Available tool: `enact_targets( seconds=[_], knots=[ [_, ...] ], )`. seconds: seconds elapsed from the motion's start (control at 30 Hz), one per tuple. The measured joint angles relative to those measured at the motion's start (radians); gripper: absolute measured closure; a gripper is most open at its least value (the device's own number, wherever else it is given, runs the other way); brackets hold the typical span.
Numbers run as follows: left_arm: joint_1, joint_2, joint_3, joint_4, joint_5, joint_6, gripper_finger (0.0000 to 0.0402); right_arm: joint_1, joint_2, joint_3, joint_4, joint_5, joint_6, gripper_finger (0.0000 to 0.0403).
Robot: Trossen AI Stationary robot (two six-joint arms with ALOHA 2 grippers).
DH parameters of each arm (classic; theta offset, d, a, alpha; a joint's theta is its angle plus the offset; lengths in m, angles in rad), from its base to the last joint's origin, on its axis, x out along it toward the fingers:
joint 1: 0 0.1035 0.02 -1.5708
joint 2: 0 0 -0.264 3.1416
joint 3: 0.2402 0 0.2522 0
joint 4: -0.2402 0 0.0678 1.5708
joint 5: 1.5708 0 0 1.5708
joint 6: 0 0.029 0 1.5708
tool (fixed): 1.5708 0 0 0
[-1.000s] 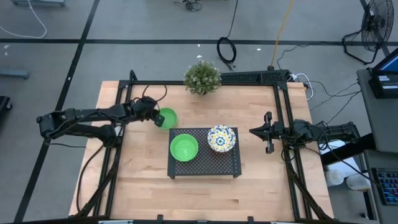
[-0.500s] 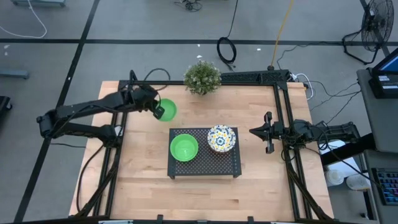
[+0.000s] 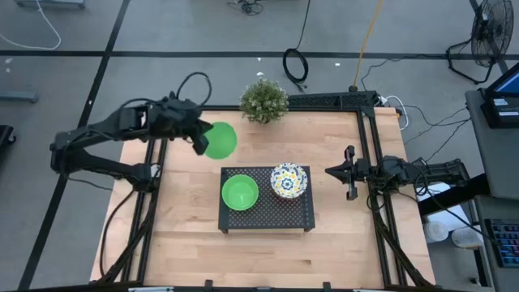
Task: Pick & Place Mini bowls
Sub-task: Stack the green bowl on top of the green bowls on the shelf
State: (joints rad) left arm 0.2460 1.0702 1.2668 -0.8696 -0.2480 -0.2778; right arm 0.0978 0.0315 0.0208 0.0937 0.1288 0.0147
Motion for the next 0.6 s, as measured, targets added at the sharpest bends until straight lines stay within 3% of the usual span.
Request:
enact_targets(
  seconds=[0.3,0.6],
  knots=[
    [-0.244,0.025,0.069,0.003,0.098,0.008,0.0393,0.000,0.000,0.000,0.000,0.000,0.000,0.0403],
    [-0.394,0.153,0.069,0.116,0.091,0.068,0.0395,0.000,-0.001,0.000,0.003,0.000,0.000,0.0403]
  ],
)
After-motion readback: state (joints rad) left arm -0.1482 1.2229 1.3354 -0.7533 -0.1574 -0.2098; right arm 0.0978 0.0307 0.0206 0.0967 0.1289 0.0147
